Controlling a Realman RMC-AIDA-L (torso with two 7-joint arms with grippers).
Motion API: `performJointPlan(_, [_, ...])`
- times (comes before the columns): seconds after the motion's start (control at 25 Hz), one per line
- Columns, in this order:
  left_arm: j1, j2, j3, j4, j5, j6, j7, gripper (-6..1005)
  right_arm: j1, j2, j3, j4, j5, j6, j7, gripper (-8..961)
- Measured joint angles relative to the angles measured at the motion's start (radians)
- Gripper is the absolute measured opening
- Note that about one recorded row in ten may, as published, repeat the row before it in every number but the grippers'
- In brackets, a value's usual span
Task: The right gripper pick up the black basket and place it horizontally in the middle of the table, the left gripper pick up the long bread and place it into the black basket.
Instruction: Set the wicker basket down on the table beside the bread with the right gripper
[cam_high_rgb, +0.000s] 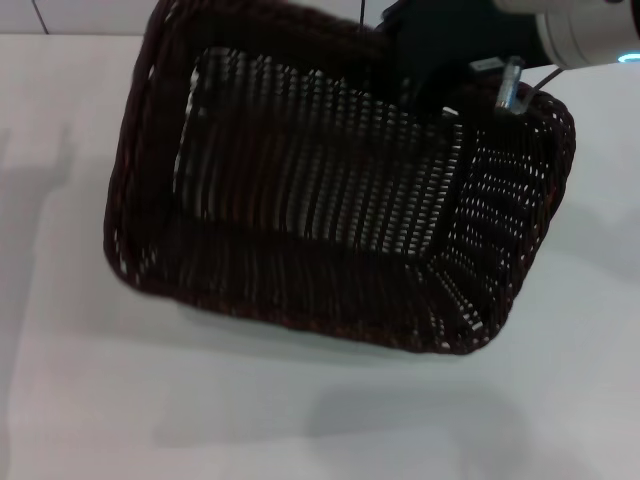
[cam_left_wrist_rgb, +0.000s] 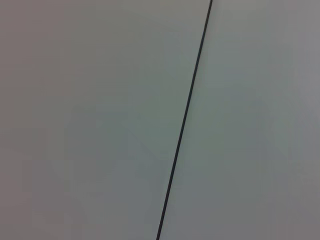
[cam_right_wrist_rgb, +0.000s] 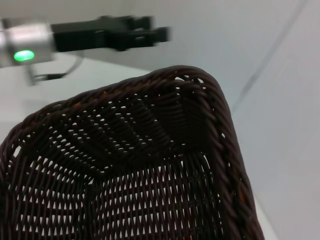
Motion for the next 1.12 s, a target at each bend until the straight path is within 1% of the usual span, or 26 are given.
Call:
performJointPlan(0.04, [-0.002,0.000,-0.005,0.000,0.000,-0.003,0.000,811,0.040,0.000,0.004,0.014,0.002,0.060,-0.004,138])
performJointPlan(0.08, [-0.007,-0.001,-0.015,0.000,0.000,-0.012,0.000,811,0.040,0.000,0.004,0.014,0.002,0.060,-0.004,138])
performJointPlan(0.28, [-0.011,-0.002,-0.033,-0.001,0.000,-0.017,0.000,810,0.139,0.001,0.013,0.072,0.006,0.190,-0.008,138])
performJointPlan(0.48, [-0.013,-0.003,-0.051,-0.001,-0.001,-0.017,0.000,810,0.198,0.002,0.020,0.104,0.016,0.243,0.005,138])
performJointPlan(0.72, [-0.015,-0.004,-0.056,0.006,-0.001,-0.018,-0.007,810,0.224,0.002,0.010,0.128,0.015,0.254,0.084,139])
performJointPlan(0.84, [-0.017,-0.004,-0.056,0.007,-0.001,-0.021,-0.010,810,0.237,0.002,0.003,0.154,0.006,0.252,0.158,139])
performJointPlan(1.12, [-0.019,-0.004,-0.055,0.009,-0.001,-0.024,-0.009,810,0.239,0.002,-0.029,0.171,-0.015,0.254,0.302,138])
